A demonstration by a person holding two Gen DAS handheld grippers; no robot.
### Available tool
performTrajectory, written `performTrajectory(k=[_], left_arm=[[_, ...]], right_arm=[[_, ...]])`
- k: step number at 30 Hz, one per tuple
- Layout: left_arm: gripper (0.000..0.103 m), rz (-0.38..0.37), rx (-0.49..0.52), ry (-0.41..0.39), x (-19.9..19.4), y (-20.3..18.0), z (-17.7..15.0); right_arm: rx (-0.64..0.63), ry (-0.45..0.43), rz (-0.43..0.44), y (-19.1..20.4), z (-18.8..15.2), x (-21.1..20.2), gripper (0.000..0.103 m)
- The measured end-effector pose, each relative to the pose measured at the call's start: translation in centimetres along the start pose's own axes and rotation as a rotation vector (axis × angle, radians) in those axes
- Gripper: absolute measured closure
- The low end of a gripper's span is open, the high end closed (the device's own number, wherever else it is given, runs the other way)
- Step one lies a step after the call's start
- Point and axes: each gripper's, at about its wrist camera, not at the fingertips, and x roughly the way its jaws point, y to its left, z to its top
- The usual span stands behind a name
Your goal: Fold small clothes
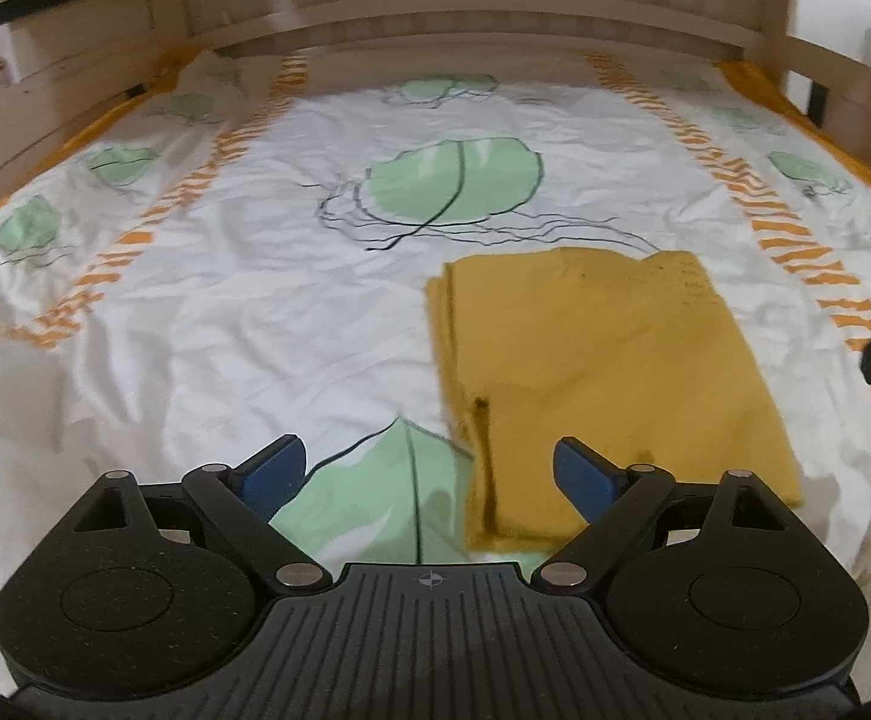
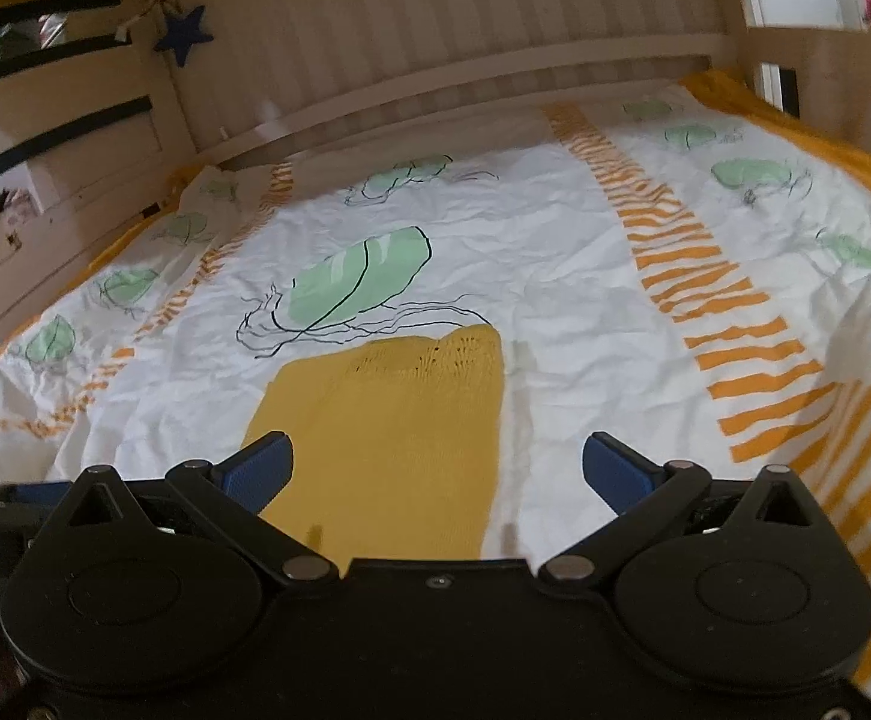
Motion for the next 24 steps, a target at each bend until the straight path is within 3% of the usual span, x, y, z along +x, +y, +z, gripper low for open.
performTrajectory(k=[3,7,11,15,24], left_arm=[[0.013,0.01,-0.01,-0.003,-0.6,0.1,-0.4],[0.013,-0.052,-0.022,0.021,-1.0,0.3,-1.1],[0.013,-0.084,-0.036,0.058,-1.0,0.3,-2.0],[0.013,-0.093,-0.046,0.089,-0.9,0.3,-2.8],[0.014,-0.078,-0.04,0.121,-0.4,0.4,-3.4]], right_arm=[[-0.036,-0.009,-0.012,0.7,-0.4,-0.9,0.0],[-0.021,-0.008,-0.048,1.2,-1.2,-1.7,0.0],[0.026,0.099,-0.044,1.1,-1.7,-1.2,0.001],[0.045,0.152,-0.042,1.0,-2.6,-0.8,0.001],[0.005,0.159,-0.074,1.7,-3.2,-0.8,0.001]])
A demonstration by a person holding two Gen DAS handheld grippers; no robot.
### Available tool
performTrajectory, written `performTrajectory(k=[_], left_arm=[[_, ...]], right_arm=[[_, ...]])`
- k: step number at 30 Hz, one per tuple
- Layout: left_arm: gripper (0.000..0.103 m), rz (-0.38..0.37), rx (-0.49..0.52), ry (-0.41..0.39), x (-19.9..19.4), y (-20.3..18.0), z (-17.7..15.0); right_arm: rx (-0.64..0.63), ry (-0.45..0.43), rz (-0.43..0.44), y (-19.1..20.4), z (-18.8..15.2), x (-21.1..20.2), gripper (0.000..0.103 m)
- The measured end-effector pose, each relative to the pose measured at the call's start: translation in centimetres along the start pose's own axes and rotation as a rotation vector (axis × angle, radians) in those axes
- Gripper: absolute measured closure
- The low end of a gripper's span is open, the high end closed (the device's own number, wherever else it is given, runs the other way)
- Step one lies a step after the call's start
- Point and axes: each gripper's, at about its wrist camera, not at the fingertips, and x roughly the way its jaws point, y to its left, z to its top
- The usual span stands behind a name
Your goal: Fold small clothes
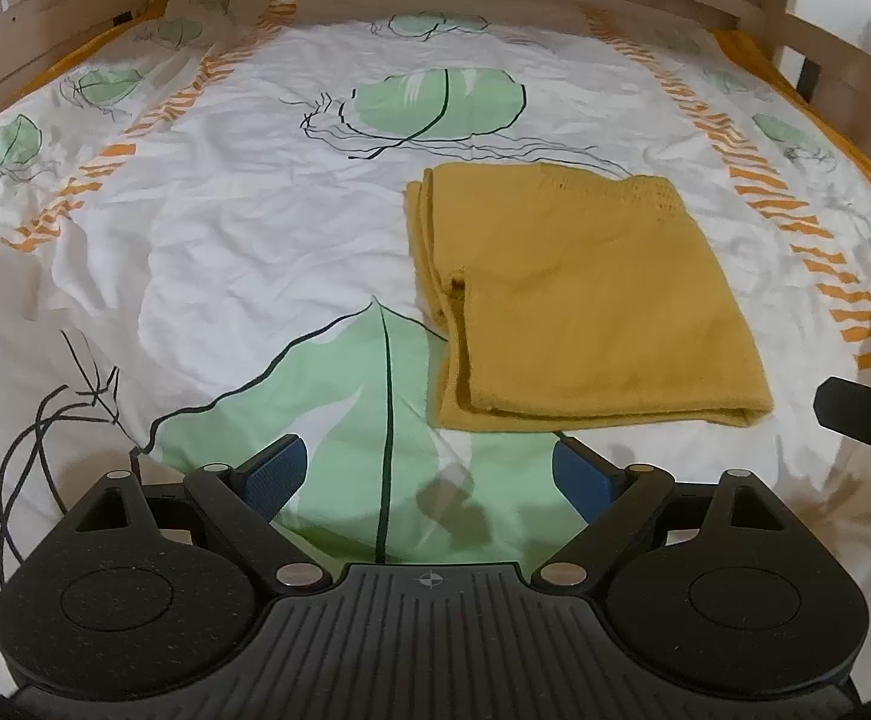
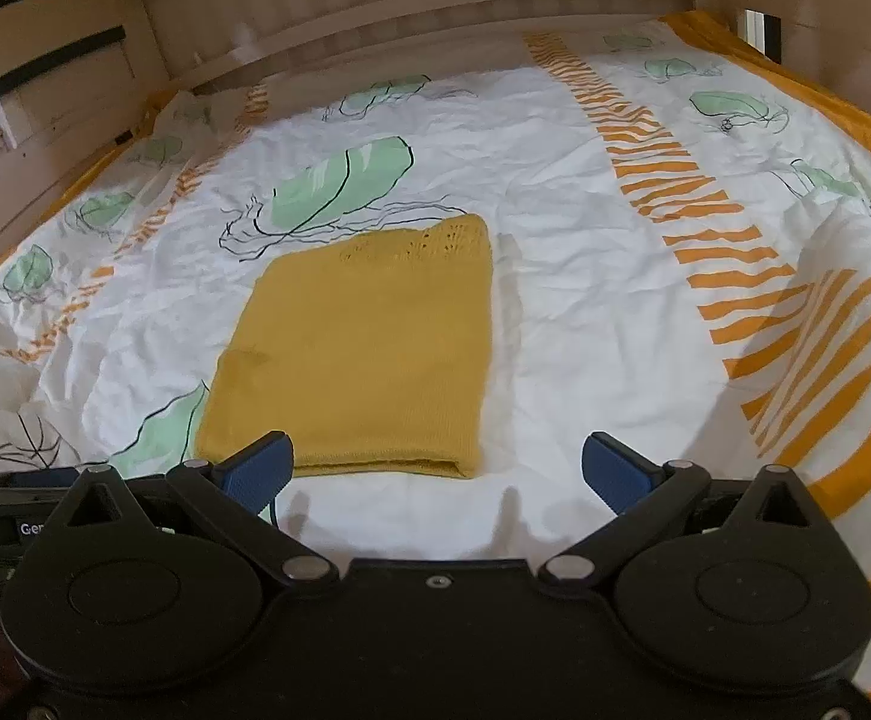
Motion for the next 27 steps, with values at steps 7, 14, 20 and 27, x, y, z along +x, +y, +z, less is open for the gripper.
performTrajectory(k=[7,14,20,27], left_arm=[[0.014,0.003,0.005,0.006,0.1,0.1,0.0],[0.014,0.004,0.007,0.012,0.2,0.1,0.1],[0.014,0.01,0.012,0.022,0.4,0.1,-0.1],[0.014,0.016,0.017,0.031,0.5,0.0,0.0]], right_arm=[[0.001,0.017,-0.009,-0.1,0.0,0.3,0.001],[0.011,0.032,-0.01,-0.2,-0.1,0.6,0.001],[0.013,0.042,-0.02,-0.2,-0.1,0.8,0.001],[0.014,0.057,-0.022,-0.2,-0.2,1.2,0.001]])
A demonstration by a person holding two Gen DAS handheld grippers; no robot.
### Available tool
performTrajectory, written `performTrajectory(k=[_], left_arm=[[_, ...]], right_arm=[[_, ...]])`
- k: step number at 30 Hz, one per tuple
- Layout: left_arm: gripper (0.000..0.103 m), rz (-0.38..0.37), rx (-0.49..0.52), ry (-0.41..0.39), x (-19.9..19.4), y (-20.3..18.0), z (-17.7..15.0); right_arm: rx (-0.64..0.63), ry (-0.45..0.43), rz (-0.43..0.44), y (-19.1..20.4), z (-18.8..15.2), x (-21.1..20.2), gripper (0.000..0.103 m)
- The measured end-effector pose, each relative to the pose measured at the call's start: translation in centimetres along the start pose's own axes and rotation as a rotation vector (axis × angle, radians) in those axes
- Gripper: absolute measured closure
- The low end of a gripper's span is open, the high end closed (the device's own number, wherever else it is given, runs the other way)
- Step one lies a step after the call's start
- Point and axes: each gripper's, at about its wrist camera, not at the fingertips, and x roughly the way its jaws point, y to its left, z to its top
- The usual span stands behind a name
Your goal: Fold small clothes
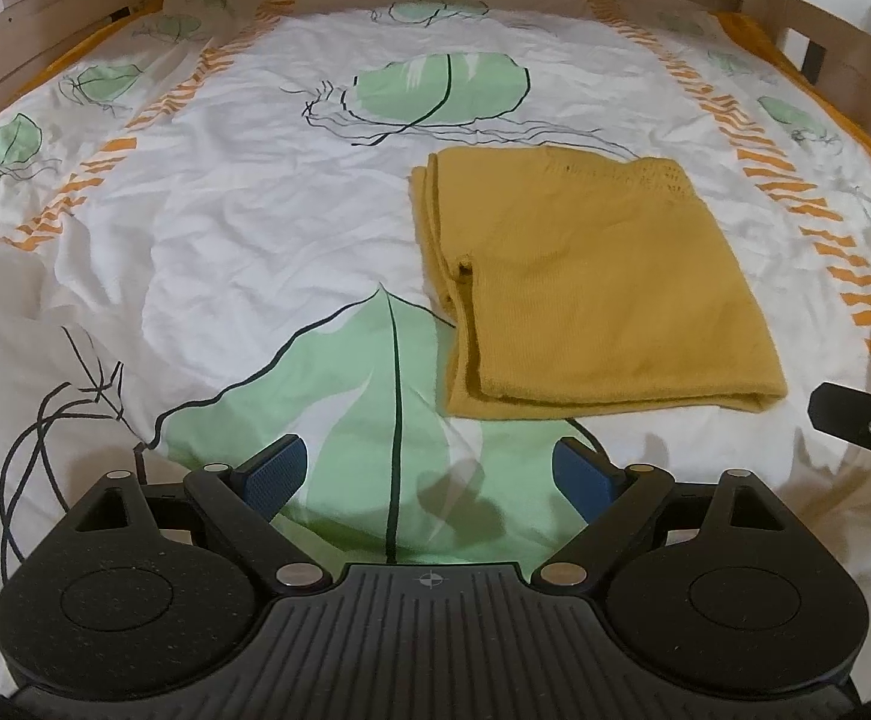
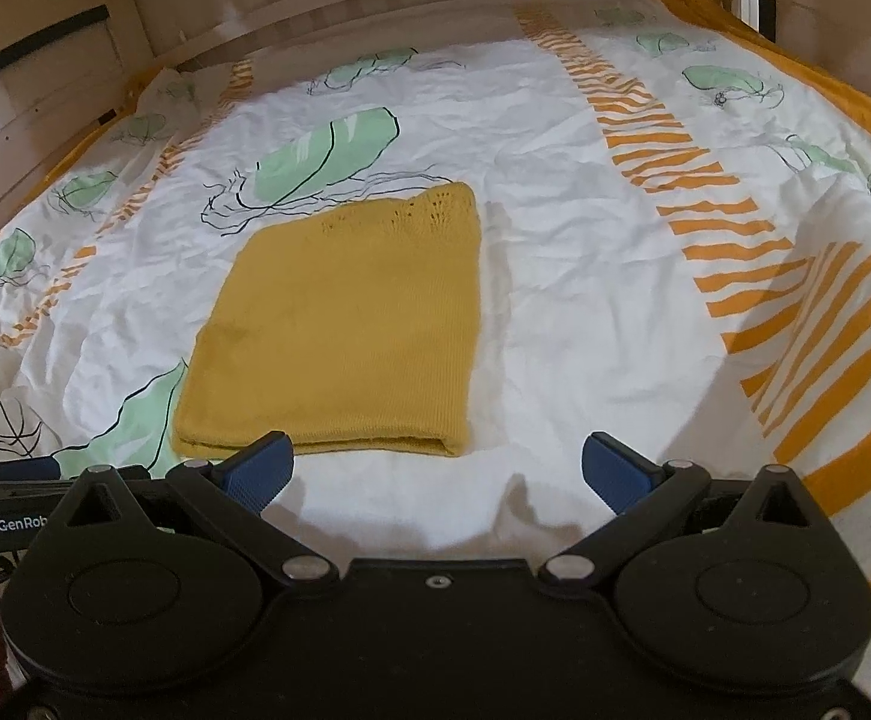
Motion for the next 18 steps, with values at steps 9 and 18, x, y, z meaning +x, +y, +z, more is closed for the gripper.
performTrajectory(k=[9,18], left_arm=[[0.014,0.001,0.007,0.011,0.23,-0.14,0.03],[0.014,-0.004,0.008,0.015,0.23,-0.18,0.06]], right_arm=[[0.004,0.002,0.0,-0.01,-0.09,0.06,0.001],[0.002,0.013,0.001,0.24,-0.14,0.23,0.001]])
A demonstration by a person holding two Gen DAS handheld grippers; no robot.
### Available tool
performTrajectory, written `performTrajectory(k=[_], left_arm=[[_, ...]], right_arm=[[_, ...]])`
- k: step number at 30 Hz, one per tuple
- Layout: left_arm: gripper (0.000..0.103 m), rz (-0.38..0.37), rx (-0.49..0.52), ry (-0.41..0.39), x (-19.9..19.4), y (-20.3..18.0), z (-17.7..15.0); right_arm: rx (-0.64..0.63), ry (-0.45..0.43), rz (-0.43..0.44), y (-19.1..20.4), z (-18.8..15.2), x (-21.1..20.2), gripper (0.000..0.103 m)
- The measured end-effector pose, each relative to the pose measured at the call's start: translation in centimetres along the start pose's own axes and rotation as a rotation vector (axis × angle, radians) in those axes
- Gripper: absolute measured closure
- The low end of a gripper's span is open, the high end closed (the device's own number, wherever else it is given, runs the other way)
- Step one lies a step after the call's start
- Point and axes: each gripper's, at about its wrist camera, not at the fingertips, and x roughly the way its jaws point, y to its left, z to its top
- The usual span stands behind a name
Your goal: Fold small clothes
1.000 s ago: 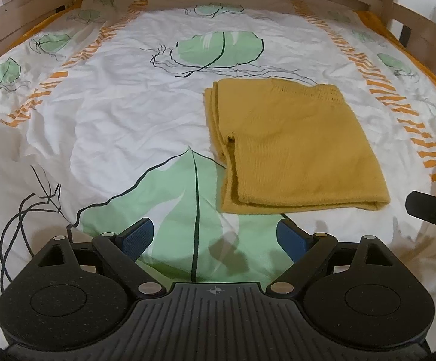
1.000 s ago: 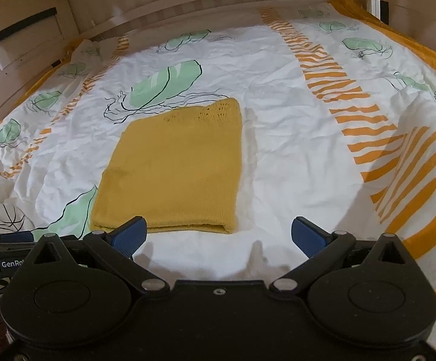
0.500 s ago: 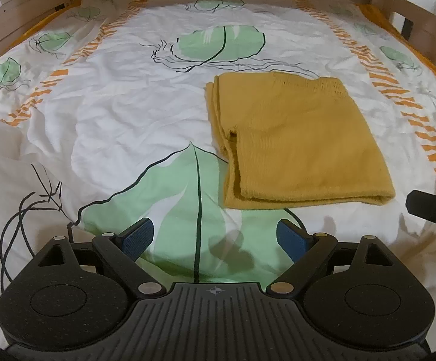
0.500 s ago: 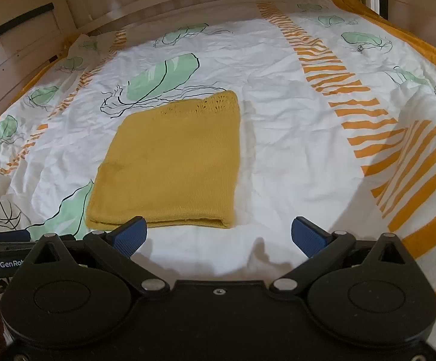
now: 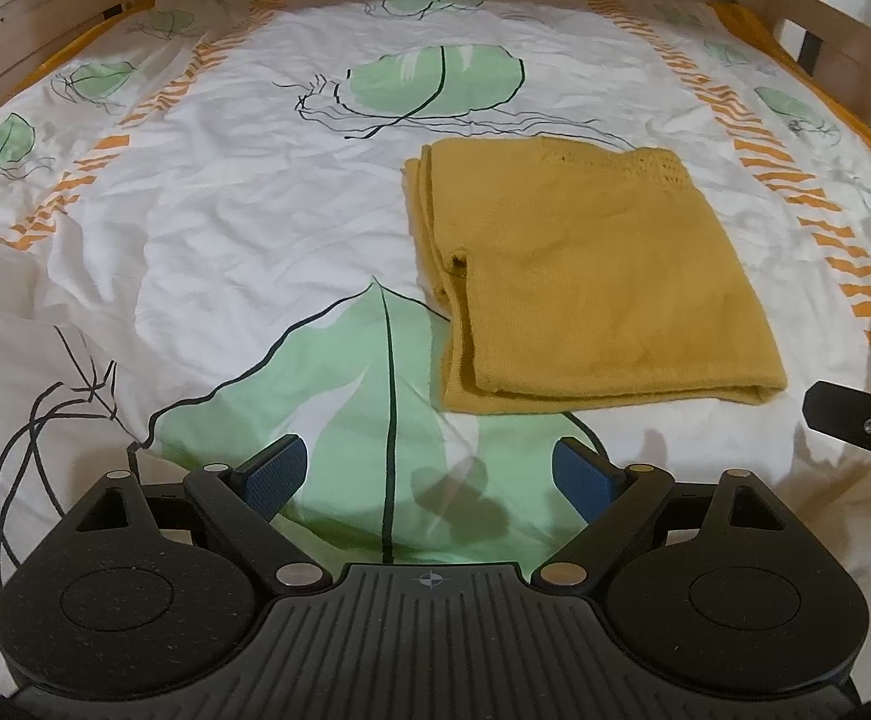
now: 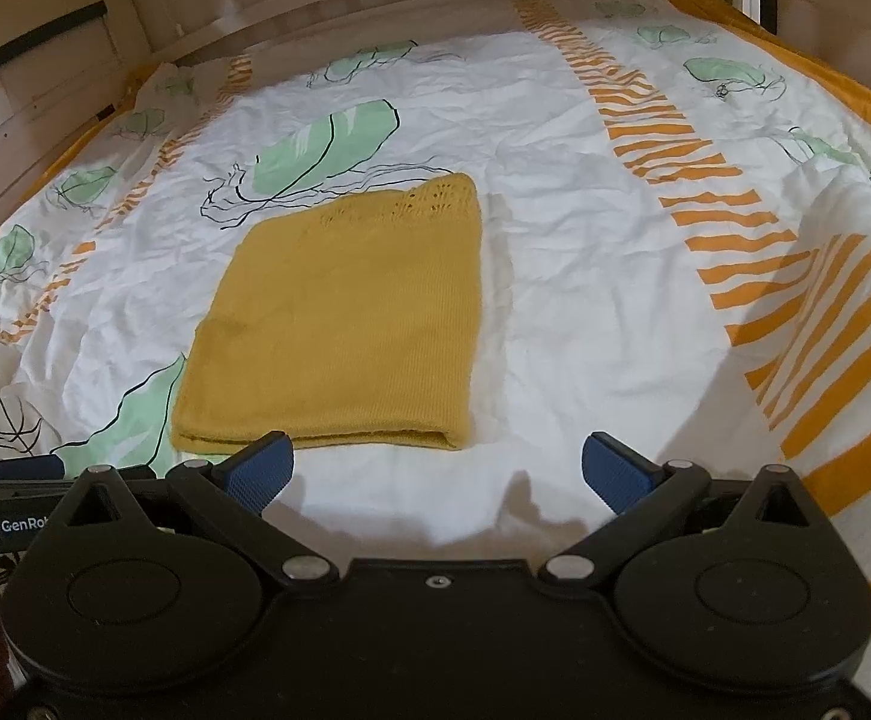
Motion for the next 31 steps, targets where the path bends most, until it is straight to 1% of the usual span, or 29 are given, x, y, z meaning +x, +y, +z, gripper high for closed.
performTrajectory(k=[23,31], left_arm=[[0.014,-0.001,0.005,0.005,0.17,-0.23,0.13],[0.014,-0.013,0.006,0.018,0.42,-0.08,0.15]], right_arm=[[0.003,0.024,0.004,0.1,-0.15,0.49,0.001],[0.004,0.037,0.004,0.03,-0.1,0.7,0.001]])
